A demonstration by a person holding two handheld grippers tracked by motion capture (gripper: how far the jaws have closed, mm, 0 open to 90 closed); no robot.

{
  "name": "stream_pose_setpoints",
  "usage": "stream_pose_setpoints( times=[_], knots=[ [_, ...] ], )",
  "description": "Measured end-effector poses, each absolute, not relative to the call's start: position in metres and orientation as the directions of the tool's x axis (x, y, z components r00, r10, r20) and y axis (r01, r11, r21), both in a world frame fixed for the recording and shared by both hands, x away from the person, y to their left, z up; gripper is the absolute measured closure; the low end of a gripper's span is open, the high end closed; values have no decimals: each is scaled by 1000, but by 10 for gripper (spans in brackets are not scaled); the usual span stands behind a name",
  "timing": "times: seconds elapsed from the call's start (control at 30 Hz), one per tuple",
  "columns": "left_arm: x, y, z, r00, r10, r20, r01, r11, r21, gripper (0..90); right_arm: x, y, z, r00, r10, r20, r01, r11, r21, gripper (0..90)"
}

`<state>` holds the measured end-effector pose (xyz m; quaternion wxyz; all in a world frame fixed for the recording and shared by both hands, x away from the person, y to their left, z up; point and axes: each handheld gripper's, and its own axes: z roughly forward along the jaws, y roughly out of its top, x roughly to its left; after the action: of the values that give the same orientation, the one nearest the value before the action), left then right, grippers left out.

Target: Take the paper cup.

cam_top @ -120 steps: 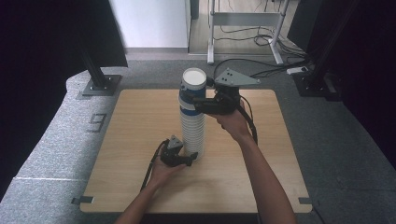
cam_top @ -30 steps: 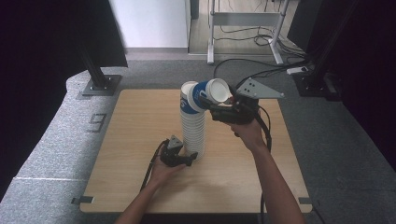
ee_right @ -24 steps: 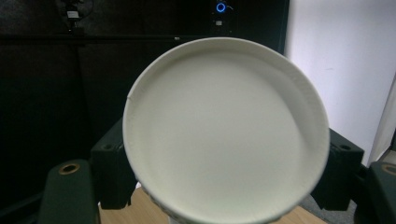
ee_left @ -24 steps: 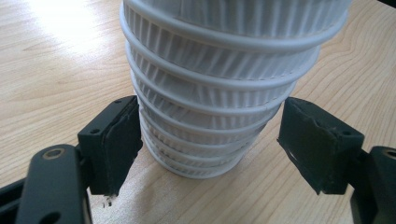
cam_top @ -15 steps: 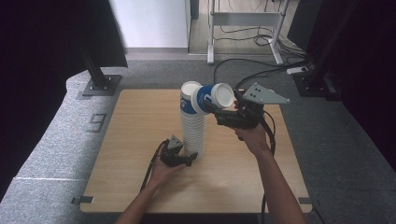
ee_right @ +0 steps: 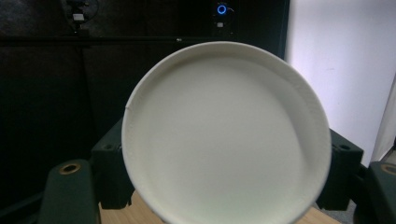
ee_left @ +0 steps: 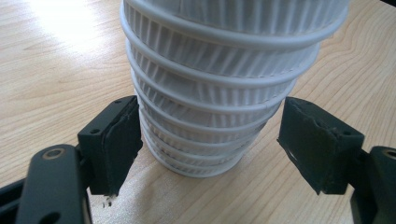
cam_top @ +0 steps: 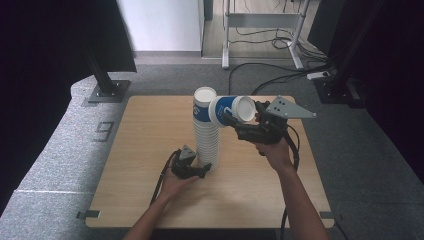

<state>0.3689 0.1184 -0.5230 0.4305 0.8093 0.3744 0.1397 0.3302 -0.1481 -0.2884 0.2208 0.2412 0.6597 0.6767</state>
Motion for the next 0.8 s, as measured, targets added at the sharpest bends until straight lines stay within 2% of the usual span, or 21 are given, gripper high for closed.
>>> stream_pose_setpoints(
  times=[0.8],
  knots=[
    [369, 119, -525, 680, 727, -94, 490, -356, 796, 214, 318, -162, -311, -787, 615, 48, 35, -33, 999, 237]
  ],
)
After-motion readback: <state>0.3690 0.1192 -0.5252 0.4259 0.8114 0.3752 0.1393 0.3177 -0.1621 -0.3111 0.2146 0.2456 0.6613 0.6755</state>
